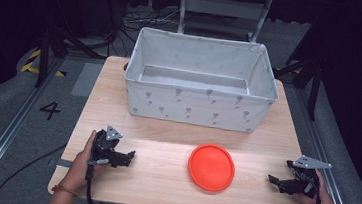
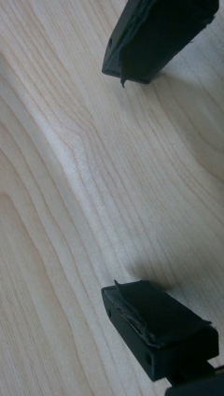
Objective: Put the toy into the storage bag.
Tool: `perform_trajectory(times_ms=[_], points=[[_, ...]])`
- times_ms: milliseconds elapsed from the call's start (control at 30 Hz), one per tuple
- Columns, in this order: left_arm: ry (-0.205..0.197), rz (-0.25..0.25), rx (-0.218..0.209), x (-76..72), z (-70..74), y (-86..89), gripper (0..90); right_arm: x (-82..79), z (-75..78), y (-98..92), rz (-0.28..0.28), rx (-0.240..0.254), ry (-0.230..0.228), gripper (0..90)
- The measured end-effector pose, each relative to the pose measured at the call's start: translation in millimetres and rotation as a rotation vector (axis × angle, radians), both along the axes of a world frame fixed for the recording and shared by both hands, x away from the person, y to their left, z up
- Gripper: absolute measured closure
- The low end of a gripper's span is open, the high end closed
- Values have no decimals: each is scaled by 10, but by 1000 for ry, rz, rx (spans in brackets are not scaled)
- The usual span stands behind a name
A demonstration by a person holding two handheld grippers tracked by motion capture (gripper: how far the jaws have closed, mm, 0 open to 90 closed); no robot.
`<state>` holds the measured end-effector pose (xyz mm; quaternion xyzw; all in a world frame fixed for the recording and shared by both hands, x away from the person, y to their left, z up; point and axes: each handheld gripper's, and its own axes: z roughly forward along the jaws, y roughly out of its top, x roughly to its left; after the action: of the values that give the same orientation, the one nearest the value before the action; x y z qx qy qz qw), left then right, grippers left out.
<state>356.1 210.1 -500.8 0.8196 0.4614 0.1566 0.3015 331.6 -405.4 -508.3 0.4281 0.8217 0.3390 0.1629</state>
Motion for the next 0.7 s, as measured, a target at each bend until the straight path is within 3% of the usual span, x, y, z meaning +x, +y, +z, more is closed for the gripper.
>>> perform_trajectory(times_ms=[333, 433, 500, 700], points=[[2, -27, -2, 35, -1, 22, 0, 27, 19, -27, 46, -13, 18, 16], [3, -43, -3, 36, 2, 39, 0, 30, 70, 7, 69, -4, 14, 223], [-1, -40, -5, 34, -2, 37, 0, 44, 93, 57, 87, 1, 32, 163], [-6, -50, -2, 40, -2, 45, 0, 113, 228, 369, 172, 9, 29, 195]])
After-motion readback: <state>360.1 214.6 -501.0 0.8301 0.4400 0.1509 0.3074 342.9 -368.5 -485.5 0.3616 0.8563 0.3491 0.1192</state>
